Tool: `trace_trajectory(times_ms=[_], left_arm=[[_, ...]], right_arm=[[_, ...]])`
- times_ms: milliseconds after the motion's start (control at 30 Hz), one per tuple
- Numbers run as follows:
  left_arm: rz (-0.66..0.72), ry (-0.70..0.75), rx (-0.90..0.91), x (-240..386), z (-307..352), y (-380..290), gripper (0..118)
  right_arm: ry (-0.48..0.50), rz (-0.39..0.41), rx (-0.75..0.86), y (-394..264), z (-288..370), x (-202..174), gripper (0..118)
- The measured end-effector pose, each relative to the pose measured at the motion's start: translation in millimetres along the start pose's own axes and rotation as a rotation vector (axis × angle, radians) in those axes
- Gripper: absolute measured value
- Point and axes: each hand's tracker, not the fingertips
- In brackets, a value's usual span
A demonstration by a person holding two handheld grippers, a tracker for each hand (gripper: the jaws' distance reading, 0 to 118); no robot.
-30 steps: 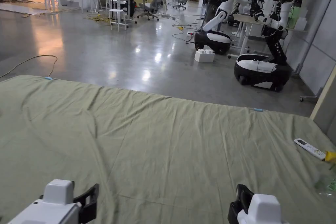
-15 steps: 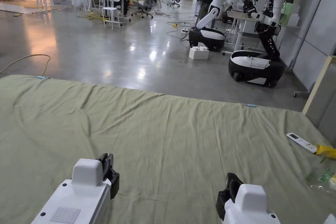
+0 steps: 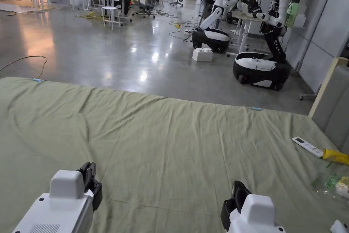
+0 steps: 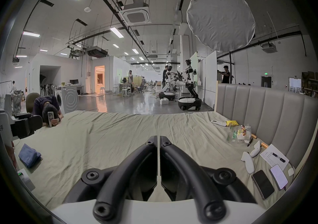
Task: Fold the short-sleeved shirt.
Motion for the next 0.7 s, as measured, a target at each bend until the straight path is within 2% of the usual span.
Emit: trace_trajectory(times_ms=[333, 367, 400, 433, 467, 533, 600, 633, 700], left_arm=[[0.002, -0.009, 0.005, 8.2, 0.9, 2.4, 6], [-0.003, -0.01, 0.005, 6.8, 0.5, 2.5, 8], [-0.005, -0.012, 0.006, 8.3, 0.2, 3.2, 12], [-0.014, -0.011, 0.011, 10.1, 0.3, 3.2, 20], [-0.029, -0.007, 0.02, 12.7, 0.6, 3.4, 33], [-0.055, 0.004, 0.03, 14.2, 2.3, 5.3, 38], [-0.062, 0.014, 0.041, 17.2, 3.1, 5.9, 61], [-0.066, 0.019, 0.049, 15.5, 3.9, 5.6, 68], [-0.081, 0.044, 0.064, 17.4, 4.6, 5.7, 73]], right_arm=[[0.008, 0.006, -0.007, -2.3, -0.7, -0.8, 4], [0.003, 0.008, -0.008, -2.4, -0.9, -0.9, 7], [0.001, 0.013, -0.008, -2.4, -1.3, -1.0, 16], [0.003, 0.011, -0.011, -2.5, -1.6, -0.9, 27], [0.003, 0.009, -0.013, -3.1, -1.8, -1.0, 43], [-0.001, 0.021, -0.013, -3.8, -1.9, -1.8, 47], [-0.016, 0.032, -0.007, -3.9, -0.4, -1.9, 61], [-0.022, 0.034, -0.003, -4.2, 0.2, -1.9, 66], [-0.039, 0.051, 0.016, -4.0, 1.0, -1.8, 77]])
